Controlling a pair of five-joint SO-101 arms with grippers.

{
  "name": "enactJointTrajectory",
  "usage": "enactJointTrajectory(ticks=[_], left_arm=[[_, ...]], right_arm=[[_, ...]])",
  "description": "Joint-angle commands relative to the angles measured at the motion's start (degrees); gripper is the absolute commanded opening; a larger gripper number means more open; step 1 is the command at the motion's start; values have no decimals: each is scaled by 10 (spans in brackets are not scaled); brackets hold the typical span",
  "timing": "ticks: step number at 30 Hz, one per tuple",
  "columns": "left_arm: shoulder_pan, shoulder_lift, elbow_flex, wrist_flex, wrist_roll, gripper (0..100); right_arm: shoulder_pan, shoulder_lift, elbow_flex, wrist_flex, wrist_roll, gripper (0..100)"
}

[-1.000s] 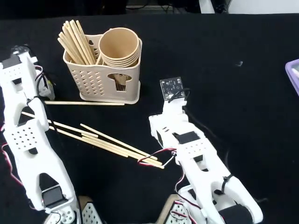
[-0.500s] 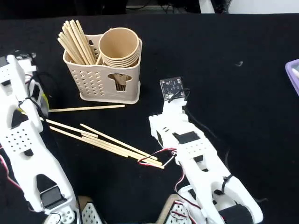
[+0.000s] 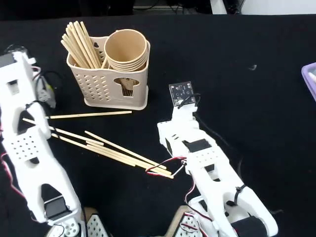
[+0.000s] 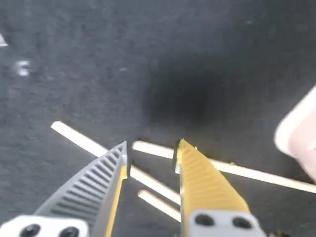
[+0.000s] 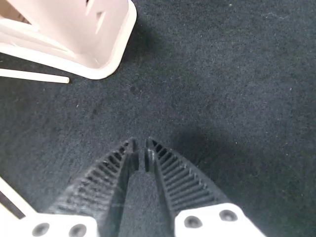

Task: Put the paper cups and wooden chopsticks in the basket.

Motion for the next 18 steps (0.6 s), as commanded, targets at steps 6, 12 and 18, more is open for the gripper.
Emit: enactJointTrajectory(ticks=[6, 12, 18], left_arm=[[51, -15, 89, -11, -55, 164], [24, -54, 180, -11, -166, 163], [5, -134, 257, -16, -247, 163]], right_arm=[[13, -24, -2, -18, 4, 46], [13, -27, -3, -18, 4, 46], [12, -28, -3, -18, 4, 46]])
